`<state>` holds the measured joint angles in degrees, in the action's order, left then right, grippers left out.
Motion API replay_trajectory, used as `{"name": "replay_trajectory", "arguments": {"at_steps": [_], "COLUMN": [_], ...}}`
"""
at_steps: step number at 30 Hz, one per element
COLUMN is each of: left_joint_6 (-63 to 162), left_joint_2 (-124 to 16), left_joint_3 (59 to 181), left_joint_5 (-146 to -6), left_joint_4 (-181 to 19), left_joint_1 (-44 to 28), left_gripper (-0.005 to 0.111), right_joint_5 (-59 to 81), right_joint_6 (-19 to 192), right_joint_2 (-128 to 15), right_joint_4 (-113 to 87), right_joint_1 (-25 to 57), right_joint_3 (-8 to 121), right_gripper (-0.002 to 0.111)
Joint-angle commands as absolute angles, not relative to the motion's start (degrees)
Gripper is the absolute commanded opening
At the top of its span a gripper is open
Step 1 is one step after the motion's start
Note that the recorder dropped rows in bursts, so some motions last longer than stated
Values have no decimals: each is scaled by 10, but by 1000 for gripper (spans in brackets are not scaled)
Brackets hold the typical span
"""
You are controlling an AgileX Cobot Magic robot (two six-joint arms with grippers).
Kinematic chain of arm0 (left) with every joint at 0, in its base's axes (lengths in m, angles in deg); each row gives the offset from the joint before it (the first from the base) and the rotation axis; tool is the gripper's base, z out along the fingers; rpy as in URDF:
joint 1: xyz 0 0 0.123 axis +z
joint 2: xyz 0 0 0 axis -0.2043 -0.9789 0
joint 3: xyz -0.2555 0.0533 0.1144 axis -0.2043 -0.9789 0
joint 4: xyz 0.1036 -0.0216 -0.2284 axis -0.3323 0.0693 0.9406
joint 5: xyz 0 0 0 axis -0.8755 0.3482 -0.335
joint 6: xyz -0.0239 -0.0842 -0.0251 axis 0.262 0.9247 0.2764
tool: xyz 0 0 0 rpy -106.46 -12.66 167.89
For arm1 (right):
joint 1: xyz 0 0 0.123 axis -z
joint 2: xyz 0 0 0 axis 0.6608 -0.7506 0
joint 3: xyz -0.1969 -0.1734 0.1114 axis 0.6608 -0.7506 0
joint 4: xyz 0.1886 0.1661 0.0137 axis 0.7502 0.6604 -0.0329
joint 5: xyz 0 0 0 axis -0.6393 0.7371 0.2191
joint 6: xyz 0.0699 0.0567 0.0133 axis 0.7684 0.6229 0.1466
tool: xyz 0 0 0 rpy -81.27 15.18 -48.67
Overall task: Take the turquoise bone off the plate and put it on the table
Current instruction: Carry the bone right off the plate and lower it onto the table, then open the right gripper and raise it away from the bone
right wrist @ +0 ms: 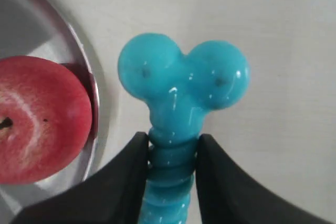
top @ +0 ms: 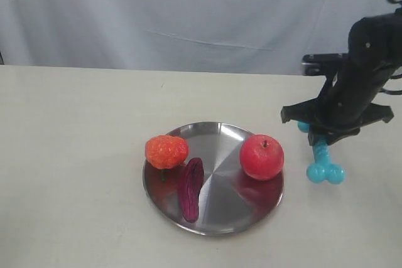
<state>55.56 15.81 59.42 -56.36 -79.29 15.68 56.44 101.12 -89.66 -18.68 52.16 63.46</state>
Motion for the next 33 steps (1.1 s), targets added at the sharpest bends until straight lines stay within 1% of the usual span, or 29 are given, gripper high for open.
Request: {"name": "replay_trajectory", "arguments": {"at_steps": [1,9,15,17,19,22,24,26,29,31,33], "left_joint_6": [558,558,558,558,558,558,558,558,558,558,558], "left_joint_2": [159,159,159,159,159,159,159,159,159,159,159], "left_joint_3": [593,593,593,593,593,593,593,593,593,593,593], "left_joint_5": [-567,-567,-567,-567,-567,-567,-567,-567,-567,-567,-567], "left_joint_4": [-792,-792,-792,-792,-792,-792,-792,-792,-792,-792,-792], "left_joint_1": [152,152,152,152,152,152,152,152,152,152,152], "left_gripper": [0,0,0,0,0,0,0,0,0,0,0], "right_joint_5": [531,516,514,514,514,514,516,520,513,505,512], "right_joint_6": [1018,1023,1016,1016,1014,1011,1002,995,992,992,984], "right_joint_2": [-948,-998,-996,-995,-995,-995,-994,-990,-964,-912,-851], "right_joint_4": [-170,-177,-192,-192,-192,-192,-192,-192,-195,-195,-195], "right_joint_1": [525,525,525,525,525,525,525,525,525,525,525], "right_joint_3": [634,634,634,635,635,635,635,635,635,638,650], "right_gripper": [0,0,0,7,20,43,52,56,56,56,50]}}
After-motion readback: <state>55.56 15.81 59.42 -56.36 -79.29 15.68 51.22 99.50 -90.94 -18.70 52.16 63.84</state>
